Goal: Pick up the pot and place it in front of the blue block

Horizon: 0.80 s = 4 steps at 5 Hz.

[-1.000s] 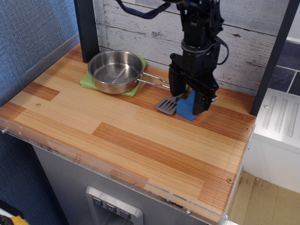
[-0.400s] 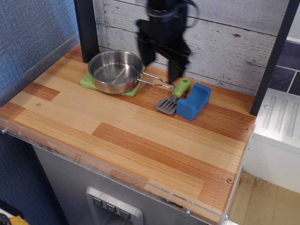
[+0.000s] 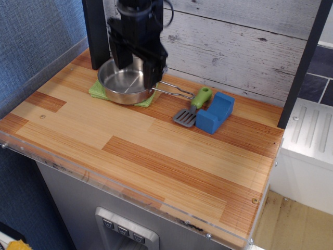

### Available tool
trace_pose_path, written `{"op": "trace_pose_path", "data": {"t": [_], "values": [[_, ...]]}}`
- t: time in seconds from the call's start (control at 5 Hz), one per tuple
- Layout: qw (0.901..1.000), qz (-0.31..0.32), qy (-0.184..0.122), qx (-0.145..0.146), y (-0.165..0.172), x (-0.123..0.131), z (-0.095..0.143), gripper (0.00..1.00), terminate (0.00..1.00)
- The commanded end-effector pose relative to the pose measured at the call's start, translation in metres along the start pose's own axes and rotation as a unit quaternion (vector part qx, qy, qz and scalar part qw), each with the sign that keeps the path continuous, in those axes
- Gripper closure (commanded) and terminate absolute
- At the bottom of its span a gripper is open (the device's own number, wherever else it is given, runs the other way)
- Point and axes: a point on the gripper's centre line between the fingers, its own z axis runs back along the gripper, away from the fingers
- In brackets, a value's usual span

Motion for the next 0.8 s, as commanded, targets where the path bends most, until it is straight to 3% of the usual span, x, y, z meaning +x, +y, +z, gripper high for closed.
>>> {"op": "trace_pose_path", "data": {"t": [0.0, 0.2, 0.6], "values": [[0.9888, -0.144, 0.003, 0.041, 0.017, 0.009, -0.012, 0.00, 0.00], [0.9831, -0.179, 0.010, 0.037, 0.013, 0.011, -0.023, 0.00, 0.00], [0.9829, -0.183, 0.021, 0.004, 0.014, 0.005, -0.047, 0.00, 0.00]]}}
